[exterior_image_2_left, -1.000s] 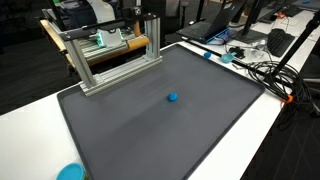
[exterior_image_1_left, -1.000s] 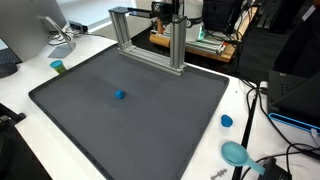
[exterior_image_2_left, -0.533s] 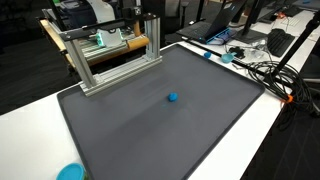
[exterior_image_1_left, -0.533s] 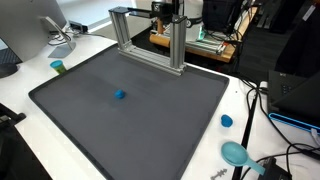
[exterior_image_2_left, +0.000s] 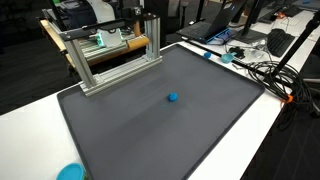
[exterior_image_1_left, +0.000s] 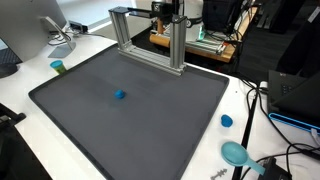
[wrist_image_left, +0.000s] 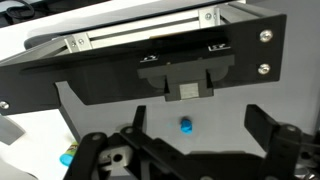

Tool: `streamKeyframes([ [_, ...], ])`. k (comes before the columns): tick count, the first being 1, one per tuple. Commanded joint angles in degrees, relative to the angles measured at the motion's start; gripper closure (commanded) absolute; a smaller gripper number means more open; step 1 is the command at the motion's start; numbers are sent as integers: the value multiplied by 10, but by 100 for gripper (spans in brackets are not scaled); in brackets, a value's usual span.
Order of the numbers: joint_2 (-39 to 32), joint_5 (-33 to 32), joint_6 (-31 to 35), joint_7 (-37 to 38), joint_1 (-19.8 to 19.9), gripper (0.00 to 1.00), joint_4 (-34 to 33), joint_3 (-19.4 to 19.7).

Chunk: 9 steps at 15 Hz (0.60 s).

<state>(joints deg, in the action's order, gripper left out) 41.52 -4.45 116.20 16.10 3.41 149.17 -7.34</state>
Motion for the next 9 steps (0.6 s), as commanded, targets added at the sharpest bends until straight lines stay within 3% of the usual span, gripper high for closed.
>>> streamKeyframes([
  [1,8,-3,-2,1,-3,0,4,-1],
  [4,16,7,25,-20,-14,0,19,11],
  [9,26,57,99,-133,-59,0,55,72],
])
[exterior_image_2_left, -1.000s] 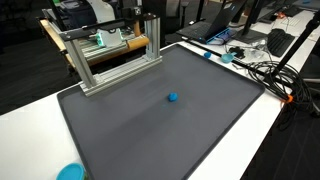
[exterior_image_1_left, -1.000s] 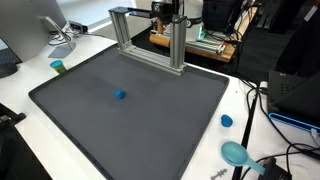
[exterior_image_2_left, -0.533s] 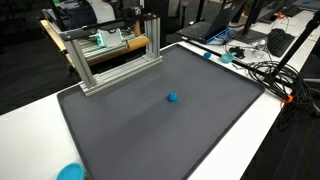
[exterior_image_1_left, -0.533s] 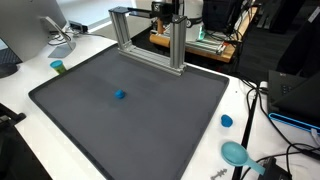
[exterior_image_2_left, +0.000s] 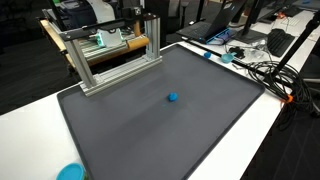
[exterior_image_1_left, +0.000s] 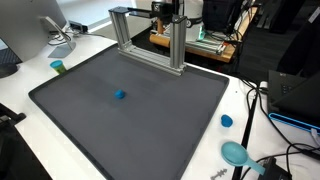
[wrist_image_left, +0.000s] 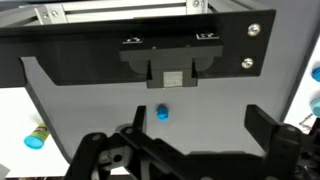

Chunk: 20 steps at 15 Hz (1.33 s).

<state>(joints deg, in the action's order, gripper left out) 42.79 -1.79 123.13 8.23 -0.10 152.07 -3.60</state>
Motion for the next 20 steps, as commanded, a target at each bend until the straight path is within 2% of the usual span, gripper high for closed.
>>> streamKeyframes([
  [1,12,35,30,-62,-24,0,30,40],
  [4,5,28,17,-34,-2,0,38,33],
  [9,-2,29,9,-49,-9,0,29,34],
  [20,-7,27,-2,-42,6,0,41,36],
])
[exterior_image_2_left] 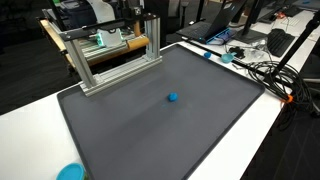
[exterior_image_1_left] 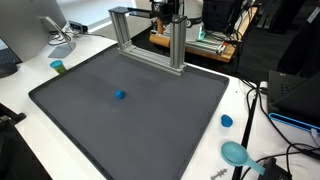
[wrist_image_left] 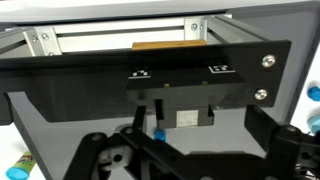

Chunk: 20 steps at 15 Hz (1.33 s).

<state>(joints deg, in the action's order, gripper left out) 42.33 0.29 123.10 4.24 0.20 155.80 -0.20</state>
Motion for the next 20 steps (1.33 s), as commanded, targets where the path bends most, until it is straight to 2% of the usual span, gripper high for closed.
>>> streamKeyframes([
  [1,-3,8,0,-3,1,0,6,2],
  [8,-16,9,7,3,0,1,10,-4],
  [10,-18,9,8,4,0,4,11,-5],
  [11,-18,9,8,6,1,11,11,-5],
  [12,-18,8,8,7,2,12,12,-6],
  [13,-18,7,7,8,2,17,12,-6],
  [14,-19,7,8,9,3,14,12,-7],
  [16,-19,6,8,11,3,15,13,-8],
  [20,-23,5,11,17,4,24,13,-11],
])
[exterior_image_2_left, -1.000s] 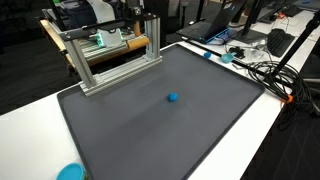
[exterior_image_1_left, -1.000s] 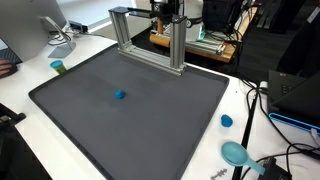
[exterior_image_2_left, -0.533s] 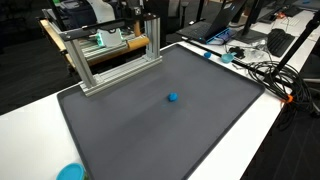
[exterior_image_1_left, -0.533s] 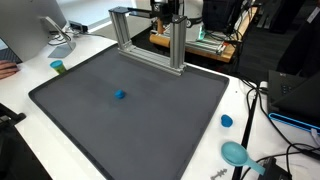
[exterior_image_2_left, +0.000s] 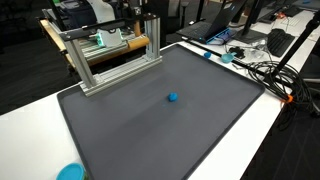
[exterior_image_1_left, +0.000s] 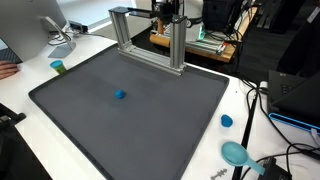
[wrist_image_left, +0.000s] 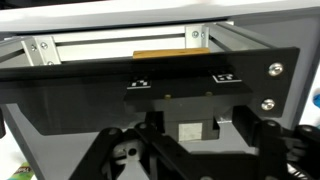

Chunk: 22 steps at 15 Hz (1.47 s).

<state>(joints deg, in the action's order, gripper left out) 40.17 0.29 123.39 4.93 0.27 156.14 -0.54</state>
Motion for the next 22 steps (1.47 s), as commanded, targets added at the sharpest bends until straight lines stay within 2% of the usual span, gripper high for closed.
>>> streamKeyframes([
  [1,-1,5,10,11,3,23,10,-8],
  [9,-13,-10,15,39,12,21,9,-28],
  [15,-7,-22,18,49,22,31,15,-38],
  [21,0,-40,22,72,22,32,23,-57],
  [22,2,-37,27,68,18,28,27,-54],
])
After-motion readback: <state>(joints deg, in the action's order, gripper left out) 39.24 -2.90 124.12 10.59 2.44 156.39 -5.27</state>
